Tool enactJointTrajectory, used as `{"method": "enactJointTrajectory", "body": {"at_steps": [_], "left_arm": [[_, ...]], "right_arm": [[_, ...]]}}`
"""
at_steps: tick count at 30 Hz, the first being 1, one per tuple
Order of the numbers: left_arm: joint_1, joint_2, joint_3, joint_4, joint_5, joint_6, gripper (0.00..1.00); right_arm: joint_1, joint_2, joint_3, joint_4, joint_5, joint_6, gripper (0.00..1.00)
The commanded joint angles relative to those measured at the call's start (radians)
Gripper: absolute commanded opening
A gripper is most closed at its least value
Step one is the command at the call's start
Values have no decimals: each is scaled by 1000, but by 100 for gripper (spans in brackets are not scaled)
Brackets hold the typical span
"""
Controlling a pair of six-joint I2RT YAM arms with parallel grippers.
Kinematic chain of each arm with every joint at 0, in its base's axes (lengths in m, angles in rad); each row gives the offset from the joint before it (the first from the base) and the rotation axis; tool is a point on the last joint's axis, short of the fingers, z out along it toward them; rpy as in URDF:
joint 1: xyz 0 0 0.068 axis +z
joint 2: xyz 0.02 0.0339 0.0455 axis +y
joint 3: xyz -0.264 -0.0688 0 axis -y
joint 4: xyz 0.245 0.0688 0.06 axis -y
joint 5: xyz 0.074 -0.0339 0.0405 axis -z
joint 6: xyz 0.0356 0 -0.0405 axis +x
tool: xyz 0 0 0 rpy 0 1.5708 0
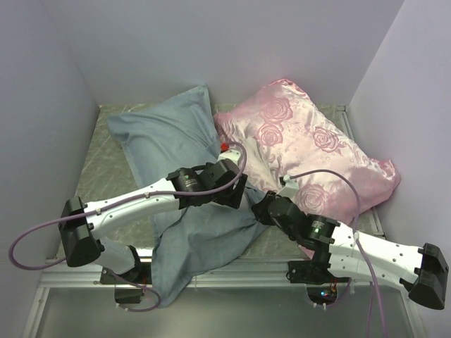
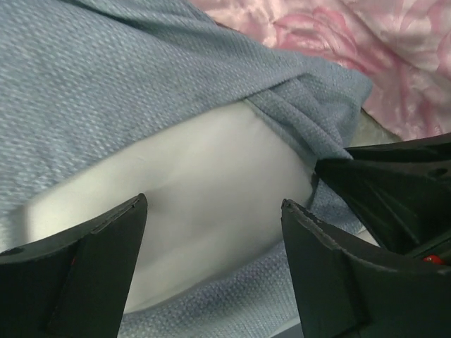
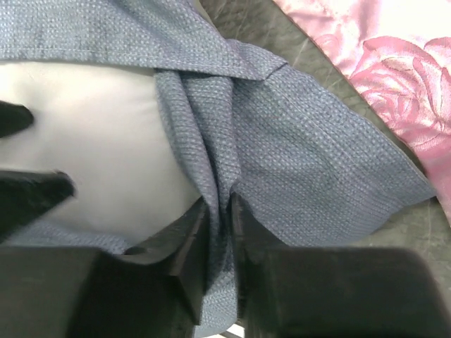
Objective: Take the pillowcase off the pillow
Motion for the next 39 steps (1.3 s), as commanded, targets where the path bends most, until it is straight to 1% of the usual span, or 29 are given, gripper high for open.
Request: {"method": "enactJointTrajectory", "body": {"at_steps": [1, 2, 4, 5, 7, 10, 11, 13, 14, 15, 17, 18, 19, 21, 23, 26, 27, 28, 31, 32, 34, 36, 37, 38, 39], "left_arm": [[-31, 30, -1, -8, -30, -34, 84], [-31, 41, -7, -9, -44, -38, 85], [-31, 82, -14, -8, -65, -43, 89], [-31, 96, -27, 0, -67, -40, 90], [-31, 136, -50, 30, -73, -43, 94], [-28, 183, -105, 69, -108, -64, 97], [-28, 197, -119, 72, -119, -80, 96], [-28, 225, -134, 90, -145, -92, 88], [-28, 232, -142, 95, -148, -95, 80], [-25, 242, -145, 99, -158, -97, 50], [-25, 245, -131, 101, -165, -95, 20], [-25, 242, -122, 93, -182, -97, 1], [-25, 234, -108, 86, -188, -95, 1], [-25, 181, -65, 70, -199, -86, 0], [-17, 139, -9, 54, -220, -81, 0], [-8, 18, 56, 24, -248, -80, 0], [-4, -7, 68, 9, -257, -81, 0], [7, -33, 82, 6, -268, -83, 0], [30, -141, 81, 9, -280, -87, 0], [35, -196, 79, 9, -294, -94, 0], [50, -250, 67, 24, -297, -97, 0], [56, -309, 67, 27, -297, -97, 0], [56, -321, 73, 14, -296, -100, 0], [56, -339, 75, 6, -293, -101, 0], [56, -352, 75, -2, -288, -104, 0]], "right_arm": [[6, -7, -9, 37, 43, -3, 23], [7, 4, -12, 43, 42, 0, 15], [7, 11, -21, 61, 39, 7, 5], [7, 19, -30, 68, 40, 15, 3], [7, 22, -46, 81, 43, 35, 1], [6, 13, -77, 91, 43, 53, 0], [7, 5, -86, 91, 45, 55, 0], [7, -4, -93, 88, 45, 58, 0], [7, -12, -95, 86, 46, 58, 0], [6, -15, -97, 85, 46, 57, 0], [7, -18, -93, 81, 49, 55, 0], [6, -16, -89, 75, 52, 52, 1], [7, -15, -78, 71, 56, 50, 4], [7, -9, -63, 59, 66, 43, 5], [6, -4, -32, 54, 71, 32, 9], [4, 2, 20, 28, 91, 12, 15], [4, 5, 34, 3, 101, 6, 18], [1, 7, 61, -10, 115, 4, 24], [-8, -7, 100, -53, 135, 1, 32], [-20, -12, 104, -58, 135, -2, 32], [-42, -24, 115, -64, 126, -11, 32], [-98, -32, 123, -73, 99, -29, 32], [-124, -47, 126, -72, 85, -37, 30], [-158, -55, 126, -66, 24, -46, 28], [-234, -62, 126, -40, -16, -72, 23]]}}
